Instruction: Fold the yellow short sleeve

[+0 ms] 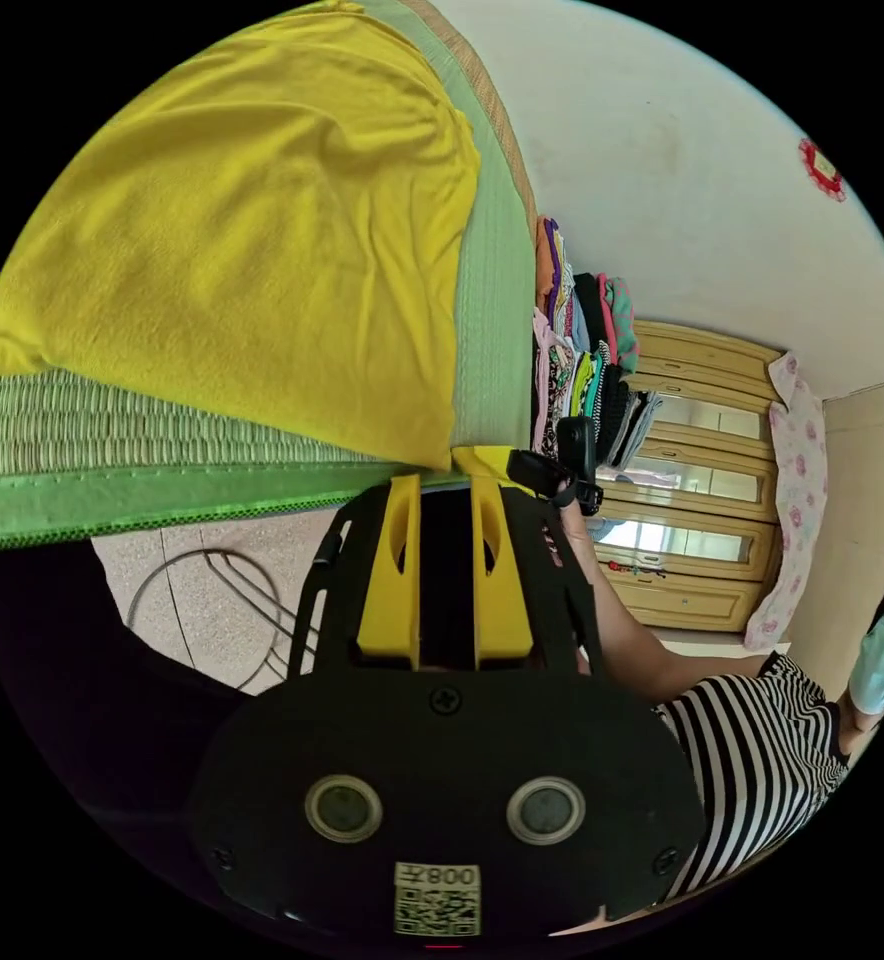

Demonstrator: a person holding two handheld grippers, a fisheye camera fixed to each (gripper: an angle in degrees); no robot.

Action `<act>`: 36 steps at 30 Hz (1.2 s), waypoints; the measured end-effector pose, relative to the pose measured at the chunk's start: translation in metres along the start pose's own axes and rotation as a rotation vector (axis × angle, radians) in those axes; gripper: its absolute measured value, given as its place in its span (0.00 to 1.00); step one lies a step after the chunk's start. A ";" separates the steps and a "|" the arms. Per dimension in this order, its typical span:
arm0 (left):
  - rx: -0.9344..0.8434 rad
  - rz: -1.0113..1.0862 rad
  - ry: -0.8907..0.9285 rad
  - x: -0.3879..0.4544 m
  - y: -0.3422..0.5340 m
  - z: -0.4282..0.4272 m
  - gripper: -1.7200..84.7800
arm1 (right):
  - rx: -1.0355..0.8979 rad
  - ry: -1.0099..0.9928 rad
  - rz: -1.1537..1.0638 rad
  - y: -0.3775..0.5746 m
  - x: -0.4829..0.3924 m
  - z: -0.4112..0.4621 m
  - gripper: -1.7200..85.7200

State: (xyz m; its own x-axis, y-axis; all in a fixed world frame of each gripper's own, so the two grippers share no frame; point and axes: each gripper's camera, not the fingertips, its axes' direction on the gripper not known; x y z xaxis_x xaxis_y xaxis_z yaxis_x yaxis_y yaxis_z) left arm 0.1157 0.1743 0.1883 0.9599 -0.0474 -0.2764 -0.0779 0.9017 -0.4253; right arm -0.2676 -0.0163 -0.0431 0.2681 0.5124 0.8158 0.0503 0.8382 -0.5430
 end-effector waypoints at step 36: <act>0.142 0.072 0.118 -0.079 0.069 -0.006 0.05 | -0.046 -0.246 -0.057 -0.039 0.004 0.034 0.04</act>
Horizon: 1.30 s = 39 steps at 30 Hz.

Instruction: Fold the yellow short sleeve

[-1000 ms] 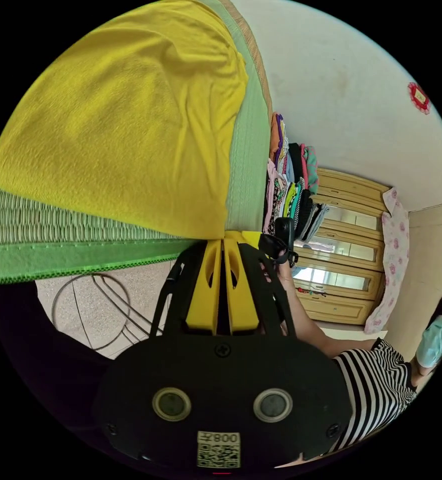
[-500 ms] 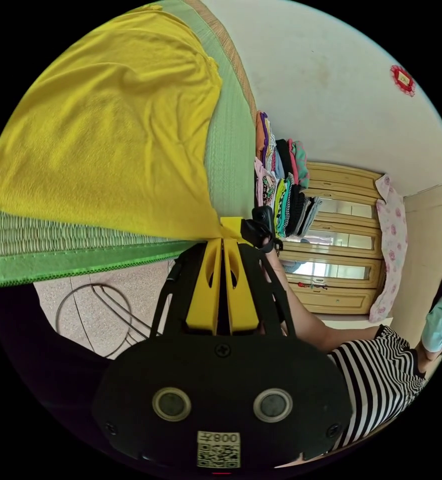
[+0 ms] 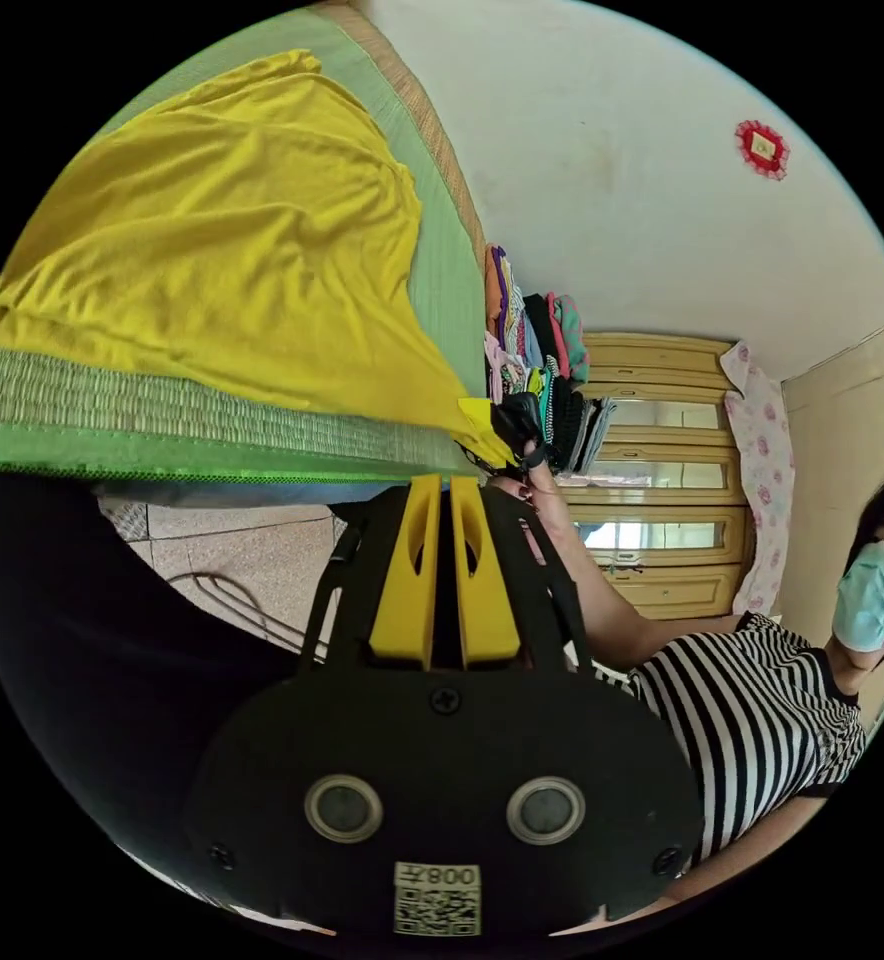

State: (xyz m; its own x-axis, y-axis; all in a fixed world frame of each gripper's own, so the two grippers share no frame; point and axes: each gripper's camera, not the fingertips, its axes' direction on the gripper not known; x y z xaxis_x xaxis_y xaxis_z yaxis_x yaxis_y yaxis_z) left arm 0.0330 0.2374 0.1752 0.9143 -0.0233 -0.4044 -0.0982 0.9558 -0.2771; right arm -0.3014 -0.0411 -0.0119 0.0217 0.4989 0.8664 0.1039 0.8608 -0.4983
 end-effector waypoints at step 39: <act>0.501 -0.523 0.258 -0.013 0.044 -0.128 0.12 | -0.030 0.032 -0.186 -0.066 -0.015 -0.032 0.04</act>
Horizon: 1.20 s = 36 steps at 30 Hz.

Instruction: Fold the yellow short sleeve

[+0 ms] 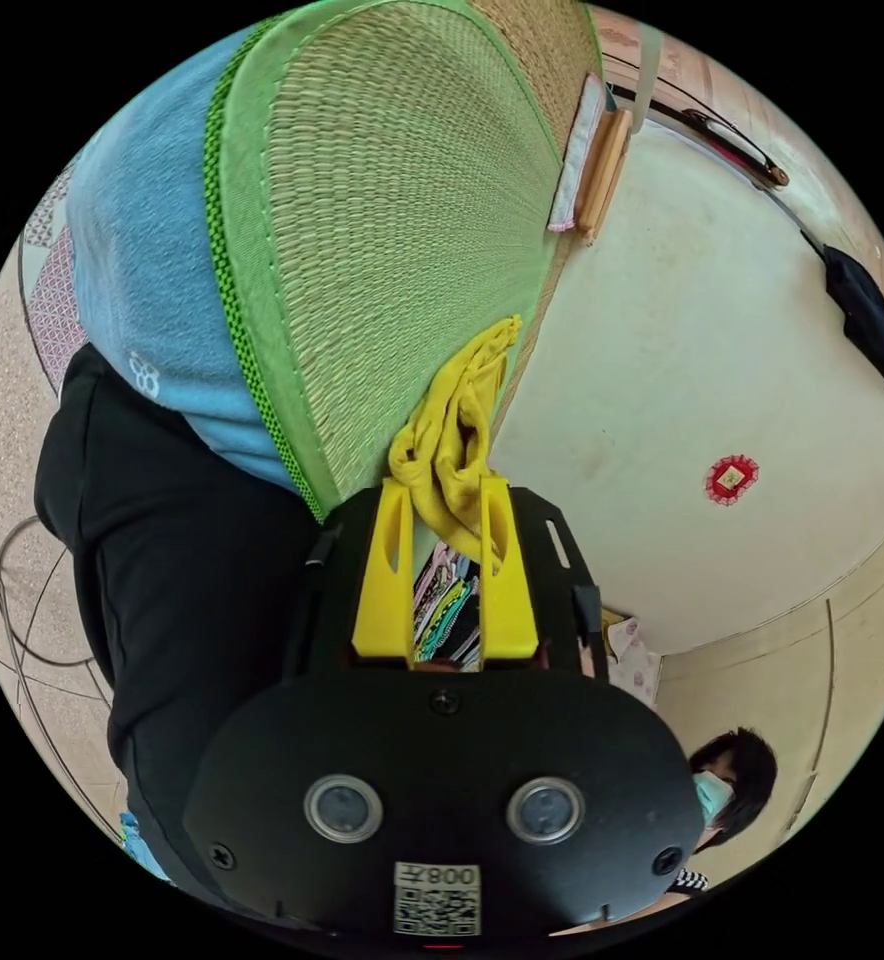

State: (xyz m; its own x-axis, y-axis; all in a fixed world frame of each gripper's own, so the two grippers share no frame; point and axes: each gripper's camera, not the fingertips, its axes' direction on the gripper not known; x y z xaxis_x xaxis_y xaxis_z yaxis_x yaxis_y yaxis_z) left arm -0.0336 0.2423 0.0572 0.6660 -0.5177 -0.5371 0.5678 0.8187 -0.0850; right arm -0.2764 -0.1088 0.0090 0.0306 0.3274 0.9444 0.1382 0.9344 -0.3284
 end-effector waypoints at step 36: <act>-0.567 0.475 0.121 0.395 0.235 0.213 0.06 | 0.475 0.065 -0.172 0.240 0.088 -0.355 0.04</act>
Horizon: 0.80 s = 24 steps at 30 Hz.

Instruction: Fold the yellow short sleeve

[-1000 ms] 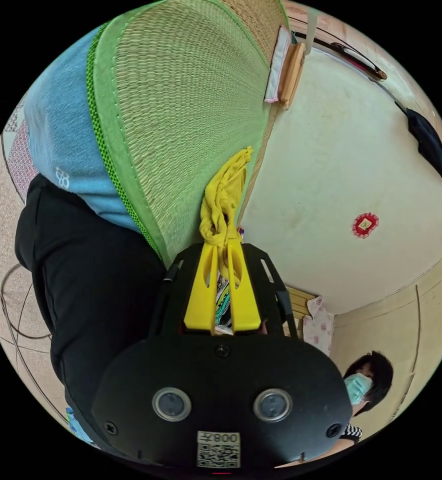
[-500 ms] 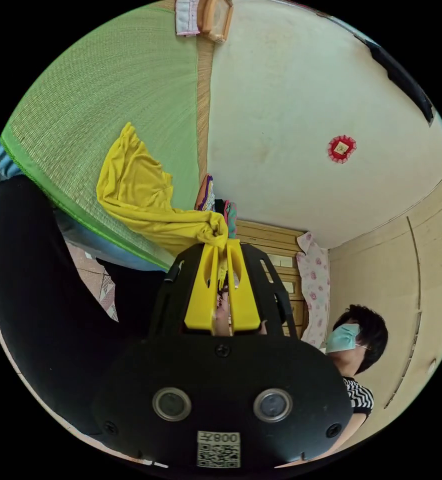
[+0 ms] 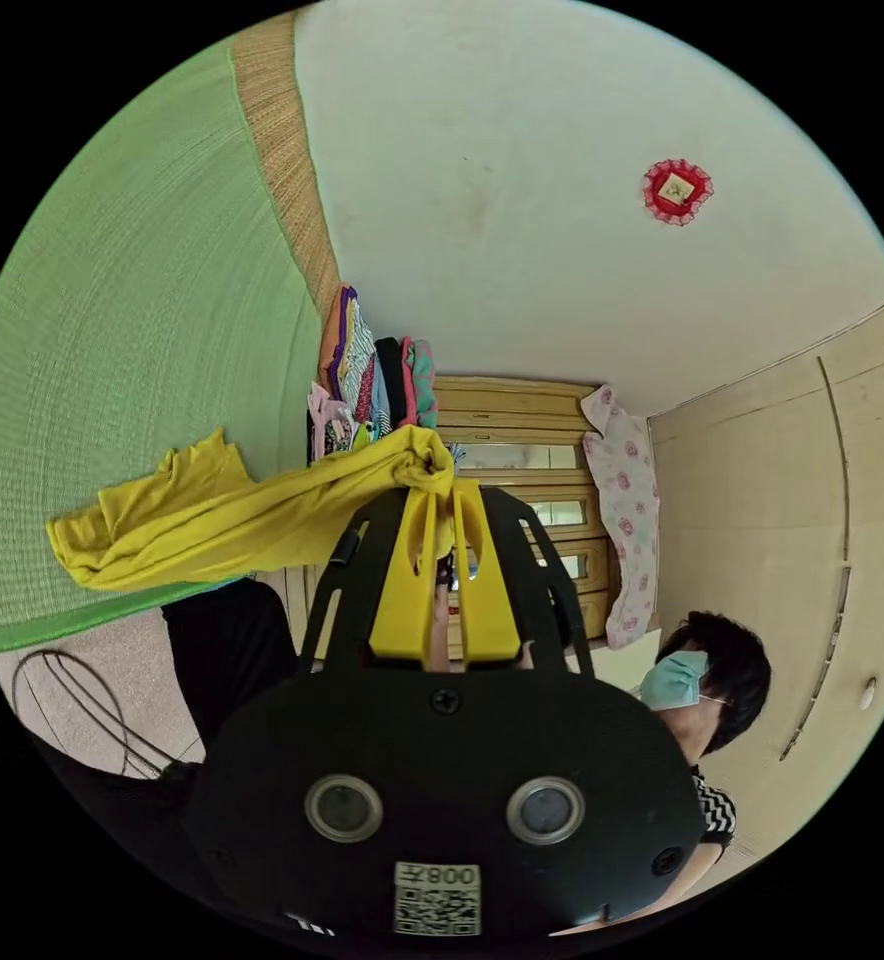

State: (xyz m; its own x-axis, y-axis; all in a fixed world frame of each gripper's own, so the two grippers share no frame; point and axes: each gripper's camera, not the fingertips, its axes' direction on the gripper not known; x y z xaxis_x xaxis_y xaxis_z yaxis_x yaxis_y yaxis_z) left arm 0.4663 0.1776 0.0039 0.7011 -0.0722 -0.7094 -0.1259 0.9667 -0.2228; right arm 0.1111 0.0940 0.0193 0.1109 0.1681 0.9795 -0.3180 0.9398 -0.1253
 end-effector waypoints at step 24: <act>-0.403 0.414 0.095 0.293 -0.133 0.526 0.06 | 0.383 0.424 -0.145 -0.157 -0.010 -0.466 0.04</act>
State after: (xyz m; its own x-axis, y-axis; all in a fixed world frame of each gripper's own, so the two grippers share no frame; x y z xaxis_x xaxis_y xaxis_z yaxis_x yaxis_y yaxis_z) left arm 1.0576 0.1567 0.1775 0.4729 0.2519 -0.8443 -0.6461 0.7506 -0.1380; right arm 0.5984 0.0837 -0.0443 0.5203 0.2246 0.8239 -0.5803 0.8008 0.1481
